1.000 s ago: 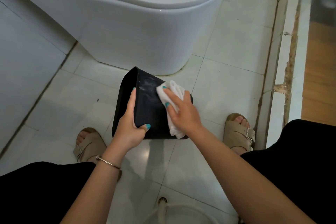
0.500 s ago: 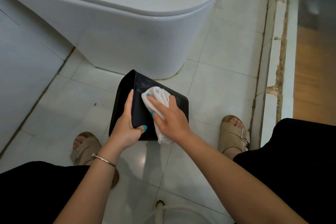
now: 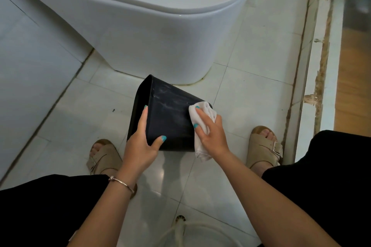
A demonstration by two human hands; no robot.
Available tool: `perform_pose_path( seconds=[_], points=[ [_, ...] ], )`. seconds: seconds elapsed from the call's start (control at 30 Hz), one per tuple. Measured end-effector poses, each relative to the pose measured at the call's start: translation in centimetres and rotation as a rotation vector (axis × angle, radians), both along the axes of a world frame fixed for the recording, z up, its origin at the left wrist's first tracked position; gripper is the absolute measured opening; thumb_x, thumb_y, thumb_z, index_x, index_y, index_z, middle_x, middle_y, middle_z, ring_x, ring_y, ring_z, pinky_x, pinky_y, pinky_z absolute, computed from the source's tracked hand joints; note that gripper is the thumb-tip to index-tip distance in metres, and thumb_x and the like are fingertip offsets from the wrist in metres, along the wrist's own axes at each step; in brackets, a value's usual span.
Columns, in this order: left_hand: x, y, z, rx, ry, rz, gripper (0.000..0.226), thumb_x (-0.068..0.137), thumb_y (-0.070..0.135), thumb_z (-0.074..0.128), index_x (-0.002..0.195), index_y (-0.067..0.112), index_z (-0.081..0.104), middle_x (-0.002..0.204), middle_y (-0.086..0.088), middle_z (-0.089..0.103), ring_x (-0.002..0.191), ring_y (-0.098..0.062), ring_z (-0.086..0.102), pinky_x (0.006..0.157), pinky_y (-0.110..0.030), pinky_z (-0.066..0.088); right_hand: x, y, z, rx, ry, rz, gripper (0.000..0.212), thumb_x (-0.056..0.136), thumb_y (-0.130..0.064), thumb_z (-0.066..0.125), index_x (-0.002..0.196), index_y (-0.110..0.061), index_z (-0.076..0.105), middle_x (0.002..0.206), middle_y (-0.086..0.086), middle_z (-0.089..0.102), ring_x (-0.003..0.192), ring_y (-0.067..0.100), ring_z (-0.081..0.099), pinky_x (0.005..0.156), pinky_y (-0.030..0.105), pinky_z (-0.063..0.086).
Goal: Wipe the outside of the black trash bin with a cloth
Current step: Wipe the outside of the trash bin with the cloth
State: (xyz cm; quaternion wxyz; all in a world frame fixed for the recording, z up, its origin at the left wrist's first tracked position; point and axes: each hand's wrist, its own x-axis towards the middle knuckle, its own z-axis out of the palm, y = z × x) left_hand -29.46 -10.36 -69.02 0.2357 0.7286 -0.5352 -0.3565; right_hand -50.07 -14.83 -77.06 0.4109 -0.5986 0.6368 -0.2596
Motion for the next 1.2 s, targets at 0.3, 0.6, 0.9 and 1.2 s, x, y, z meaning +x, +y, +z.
perform_pose_path(
  seconds=[0.3, 0.6, 0.9, 1.2],
  points=[
    [0.0, -0.2, -0.2, 0.003, 0.012, -0.032, 0.112, 0.077, 0.005, 0.078, 0.152, 0.044, 0.003, 0.140, 0.017, 0.041, 0.124, -0.014, 0.050, 0.102, -0.035, 0.046, 4.4, -3.1, 4.7, -0.067, -0.289, 0.053, 0.054, 0.096, -0.034, 0.054, 0.145, -0.045, 0.032, 0.126, 0.001, 0.047, 0.112, 0.008, 0.044, 0.090, 0.007, 0.031],
    [-0.1, -0.5, -1.1, 0.004, 0.005, 0.033, 0.117, 0.074, 0.006, 0.080, 0.149, 0.050, 0.002, 0.142, 0.005, 0.049, 0.121, -0.020, 0.054, 0.096, -0.043, 0.051, 4.4, -1.6, 4.7, 0.029, 0.097, 0.024, 0.063, 0.086, -0.057, 0.055, 0.137, -0.066, 0.019, 0.138, 0.004, 0.023, 0.121, 0.027, 0.028, 0.103, 0.037, 0.031],
    [-0.3, -0.3, -0.7, -0.009, 0.024, 0.040, 0.114, 0.073, 0.003, 0.080, 0.151, 0.046, 0.009, 0.135, 0.008, 0.048, 0.113, -0.012, 0.053, 0.092, -0.026, 0.050, 5.0, -0.2, 3.5, 0.106, 0.056, -0.188, 0.067, 0.090, -0.058, 0.047, 0.139, -0.065, 0.001, 0.123, 0.010, 0.042, 0.102, 0.030, 0.052, 0.084, 0.038, 0.045],
    [-0.2, -0.2, -0.5, -0.019, 0.000, -0.057, 0.105, 0.080, 0.013, 0.069, 0.149, 0.051, 0.001, 0.119, 0.002, 0.063, 0.094, -0.017, 0.064, 0.081, -0.041, 0.054, 7.9, -0.1, 6.3, -0.100, 0.040, 0.172, 0.059, 0.095, -0.045, 0.048, 0.144, -0.054, 0.018, 0.115, 0.002, 0.031, 0.089, 0.024, 0.050, 0.080, 0.037, 0.052]
  ],
)
